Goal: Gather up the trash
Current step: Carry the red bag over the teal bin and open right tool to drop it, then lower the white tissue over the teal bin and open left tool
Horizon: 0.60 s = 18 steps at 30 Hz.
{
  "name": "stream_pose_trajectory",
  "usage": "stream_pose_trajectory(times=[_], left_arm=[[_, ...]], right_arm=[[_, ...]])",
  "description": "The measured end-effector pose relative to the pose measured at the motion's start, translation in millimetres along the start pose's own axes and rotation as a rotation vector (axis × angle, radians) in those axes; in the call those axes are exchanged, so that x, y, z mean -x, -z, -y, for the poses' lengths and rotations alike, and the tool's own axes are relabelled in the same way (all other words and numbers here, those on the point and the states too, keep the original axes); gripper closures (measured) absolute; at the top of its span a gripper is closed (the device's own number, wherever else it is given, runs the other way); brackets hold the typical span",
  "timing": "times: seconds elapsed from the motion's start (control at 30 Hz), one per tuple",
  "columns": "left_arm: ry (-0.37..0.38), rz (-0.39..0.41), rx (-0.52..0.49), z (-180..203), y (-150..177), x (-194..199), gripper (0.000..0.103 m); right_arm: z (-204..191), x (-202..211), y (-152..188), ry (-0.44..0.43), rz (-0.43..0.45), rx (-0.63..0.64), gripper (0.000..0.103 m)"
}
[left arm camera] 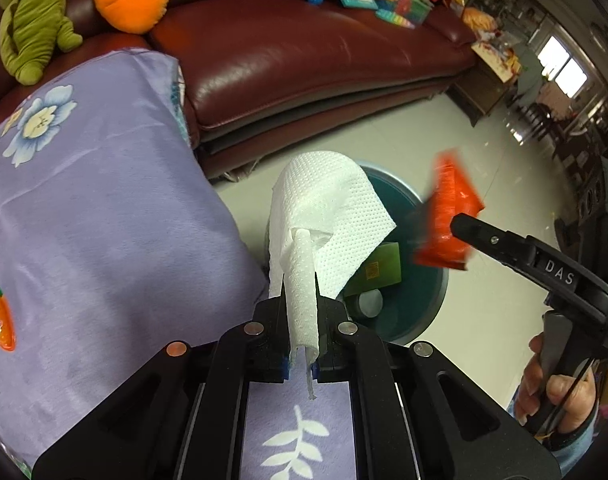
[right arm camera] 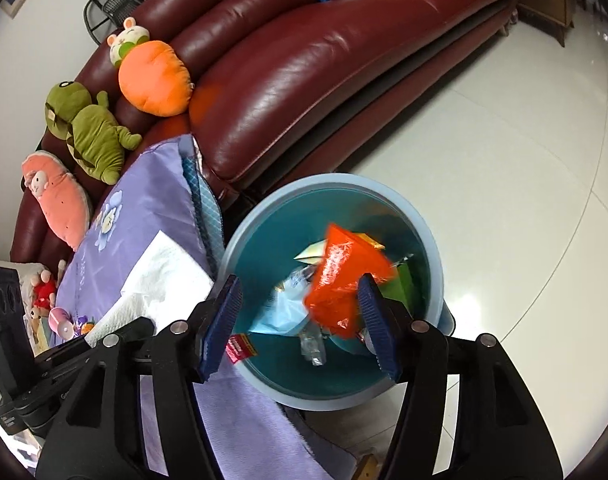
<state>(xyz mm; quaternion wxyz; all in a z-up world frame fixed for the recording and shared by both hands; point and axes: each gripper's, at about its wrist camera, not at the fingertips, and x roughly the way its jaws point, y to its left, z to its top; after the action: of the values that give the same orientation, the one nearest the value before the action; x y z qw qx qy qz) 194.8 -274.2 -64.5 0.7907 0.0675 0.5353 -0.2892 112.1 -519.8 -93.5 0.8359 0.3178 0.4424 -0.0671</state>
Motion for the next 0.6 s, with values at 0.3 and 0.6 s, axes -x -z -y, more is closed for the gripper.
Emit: stream_pose_trajectory(times=[0.3, 0.6], left_arm=[[-0.003, -0.037, -0.020, 17.1, -3.0, -22.0, 0.096], [0.015, -0.075, -0.058, 42.9, -12.7, -57.5, 0.095]], right_arm=[[24.3, 8.8, -0.2, 0.018, 0.028, -0.045, 0.037], [38.3, 10.1, -3.1, 0.044, 0.034, -0.069, 0.036]])
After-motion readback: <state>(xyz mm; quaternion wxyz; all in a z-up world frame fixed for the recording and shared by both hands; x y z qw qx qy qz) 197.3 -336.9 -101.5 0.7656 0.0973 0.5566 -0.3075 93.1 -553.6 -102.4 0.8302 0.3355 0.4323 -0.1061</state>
